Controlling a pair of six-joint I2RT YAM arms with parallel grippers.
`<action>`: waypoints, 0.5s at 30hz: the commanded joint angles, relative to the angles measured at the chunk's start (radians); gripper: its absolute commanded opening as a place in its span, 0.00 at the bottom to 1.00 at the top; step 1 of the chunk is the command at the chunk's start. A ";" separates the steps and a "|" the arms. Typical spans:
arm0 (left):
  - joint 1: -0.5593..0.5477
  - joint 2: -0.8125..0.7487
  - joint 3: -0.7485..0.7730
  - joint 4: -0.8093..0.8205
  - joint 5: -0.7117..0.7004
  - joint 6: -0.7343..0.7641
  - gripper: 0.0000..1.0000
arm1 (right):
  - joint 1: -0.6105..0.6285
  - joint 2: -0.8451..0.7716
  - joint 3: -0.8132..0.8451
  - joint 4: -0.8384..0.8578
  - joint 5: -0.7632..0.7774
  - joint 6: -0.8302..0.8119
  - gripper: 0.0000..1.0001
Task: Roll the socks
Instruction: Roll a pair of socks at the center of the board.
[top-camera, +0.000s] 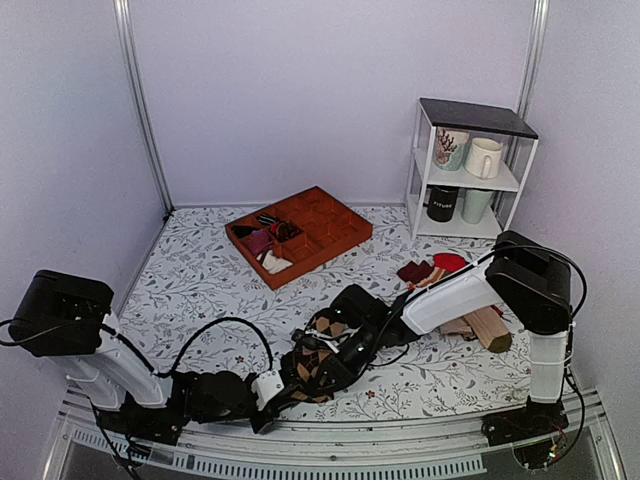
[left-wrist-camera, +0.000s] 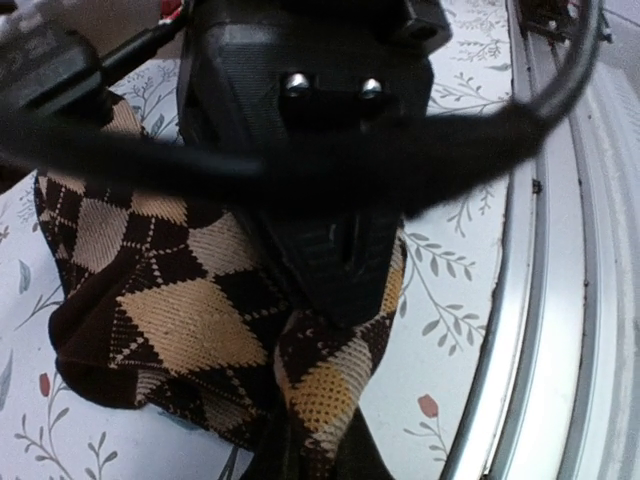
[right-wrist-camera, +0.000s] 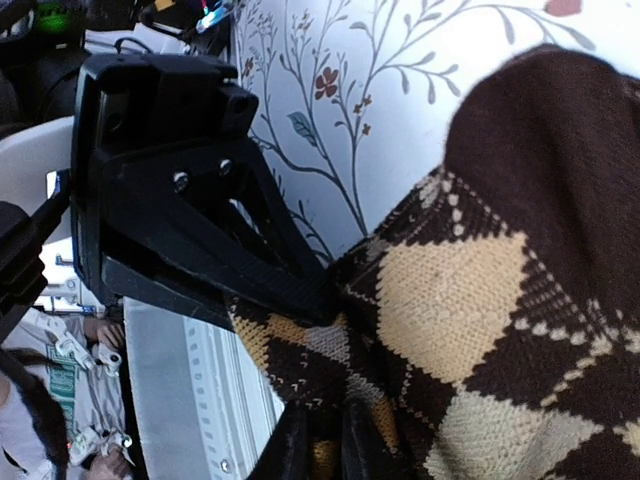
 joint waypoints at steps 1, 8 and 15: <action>0.042 -0.027 -0.011 -0.078 0.128 -0.147 0.00 | 0.008 -0.048 -0.115 -0.060 0.194 -0.017 0.23; 0.109 0.002 -0.037 -0.154 0.268 -0.336 0.00 | 0.059 -0.445 -0.408 0.458 0.379 -0.339 0.44; 0.135 0.075 -0.026 -0.146 0.323 -0.381 0.00 | 0.175 -0.384 -0.423 0.502 0.469 -0.615 0.47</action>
